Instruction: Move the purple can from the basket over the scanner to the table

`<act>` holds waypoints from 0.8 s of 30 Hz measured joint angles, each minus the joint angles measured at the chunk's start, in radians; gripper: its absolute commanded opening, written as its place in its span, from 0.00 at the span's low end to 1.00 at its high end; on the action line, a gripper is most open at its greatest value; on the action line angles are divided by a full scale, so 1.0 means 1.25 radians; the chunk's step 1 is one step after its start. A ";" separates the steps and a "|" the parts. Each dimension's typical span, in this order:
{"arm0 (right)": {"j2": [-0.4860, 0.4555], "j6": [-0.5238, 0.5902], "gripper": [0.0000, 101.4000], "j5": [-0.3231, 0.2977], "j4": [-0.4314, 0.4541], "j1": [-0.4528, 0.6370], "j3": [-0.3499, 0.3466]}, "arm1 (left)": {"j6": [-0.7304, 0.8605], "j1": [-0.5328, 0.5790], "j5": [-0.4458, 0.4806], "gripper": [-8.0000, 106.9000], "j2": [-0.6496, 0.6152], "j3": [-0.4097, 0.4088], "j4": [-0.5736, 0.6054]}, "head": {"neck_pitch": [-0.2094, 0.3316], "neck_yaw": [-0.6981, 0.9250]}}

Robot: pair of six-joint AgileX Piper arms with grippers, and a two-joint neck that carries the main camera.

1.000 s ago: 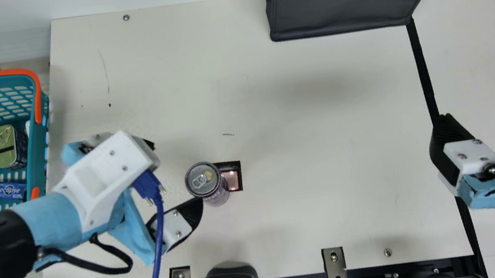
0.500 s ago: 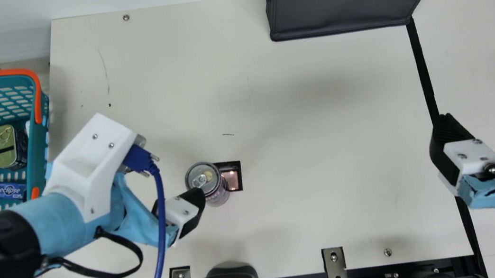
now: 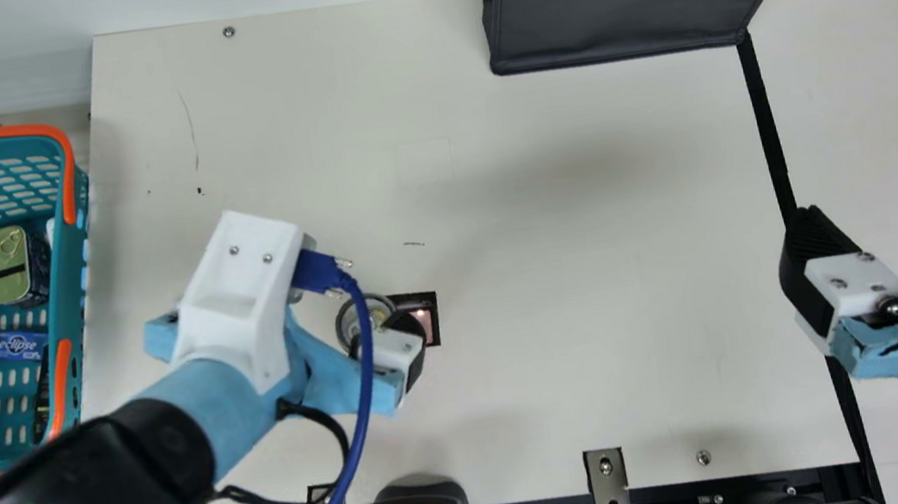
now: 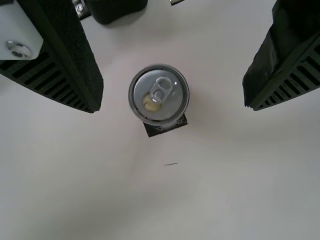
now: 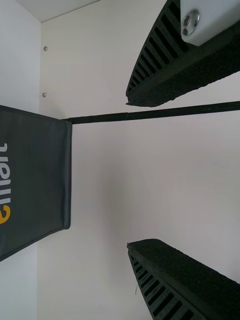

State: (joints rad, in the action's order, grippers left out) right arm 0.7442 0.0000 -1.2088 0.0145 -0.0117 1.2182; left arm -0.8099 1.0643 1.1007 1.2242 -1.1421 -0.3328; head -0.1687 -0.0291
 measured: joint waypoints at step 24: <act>0.000 0.000 0.94 0.000 0.000 0.000 0.000 | -0.589 0.139 0.009 0.85 0.178 0.056 -0.244 | 0.000 0.000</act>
State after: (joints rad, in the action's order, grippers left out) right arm 0.7442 0.0000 -1.2088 0.0145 -0.0117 1.2182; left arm -1.5461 1.2383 1.1113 1.4463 -1.0727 -0.6383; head -0.1687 -0.0291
